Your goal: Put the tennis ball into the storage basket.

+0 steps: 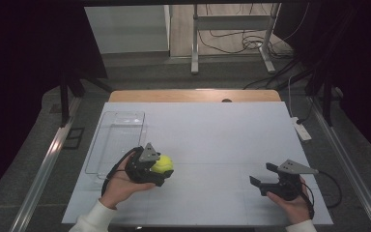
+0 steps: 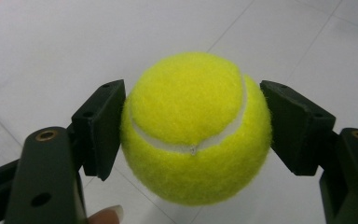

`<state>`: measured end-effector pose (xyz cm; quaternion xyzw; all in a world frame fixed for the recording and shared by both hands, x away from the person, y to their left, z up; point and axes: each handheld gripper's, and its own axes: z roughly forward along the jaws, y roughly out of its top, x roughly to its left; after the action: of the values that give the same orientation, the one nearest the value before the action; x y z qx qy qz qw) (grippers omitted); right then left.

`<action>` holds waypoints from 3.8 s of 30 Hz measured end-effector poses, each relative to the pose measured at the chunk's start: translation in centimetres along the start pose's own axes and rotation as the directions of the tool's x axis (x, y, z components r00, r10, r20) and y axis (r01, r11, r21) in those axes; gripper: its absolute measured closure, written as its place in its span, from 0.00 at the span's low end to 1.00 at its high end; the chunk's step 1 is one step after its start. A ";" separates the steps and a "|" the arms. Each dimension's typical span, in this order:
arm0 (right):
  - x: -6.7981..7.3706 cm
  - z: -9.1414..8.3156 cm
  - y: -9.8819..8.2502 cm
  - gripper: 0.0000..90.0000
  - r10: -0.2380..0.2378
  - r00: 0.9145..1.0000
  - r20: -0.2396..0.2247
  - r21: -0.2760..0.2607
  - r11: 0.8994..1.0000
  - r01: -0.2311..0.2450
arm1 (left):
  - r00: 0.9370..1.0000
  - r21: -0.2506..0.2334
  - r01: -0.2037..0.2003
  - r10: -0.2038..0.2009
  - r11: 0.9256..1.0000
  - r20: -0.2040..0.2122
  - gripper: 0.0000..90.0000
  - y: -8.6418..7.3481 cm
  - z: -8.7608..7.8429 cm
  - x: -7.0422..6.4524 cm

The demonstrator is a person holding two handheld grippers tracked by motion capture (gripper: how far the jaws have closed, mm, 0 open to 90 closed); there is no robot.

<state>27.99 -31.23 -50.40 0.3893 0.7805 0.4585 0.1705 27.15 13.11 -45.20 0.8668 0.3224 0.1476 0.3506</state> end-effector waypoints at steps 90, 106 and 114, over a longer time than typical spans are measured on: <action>0.0 0.2 -0.1 0.15 -0.002 1.000 0.012 0.010 1.000 0.002 | 0.975 -0.336 0.162 -0.204 0.928 -0.094 0.30 0.1 -3.4 6.4; -0.1 0.2 -0.1 0.15 -0.004 1.000 0.014 0.012 1.000 0.004 | 0.970 -0.336 0.169 -0.216 0.926 -0.108 0.30 0.2 -3.3 7.2; 0.0 0.1 0.0 0.15 -0.001 1.000 0.014 0.004 1.000 0.001 | 0.967 -0.340 0.170 -0.223 0.925 -0.124 0.30 0.3 -3.7 7.5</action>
<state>28.04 -31.22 -50.47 0.3923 0.7805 0.4541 0.1753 31.11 19.76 -42.17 0.7452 0.4062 0.2321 0.4751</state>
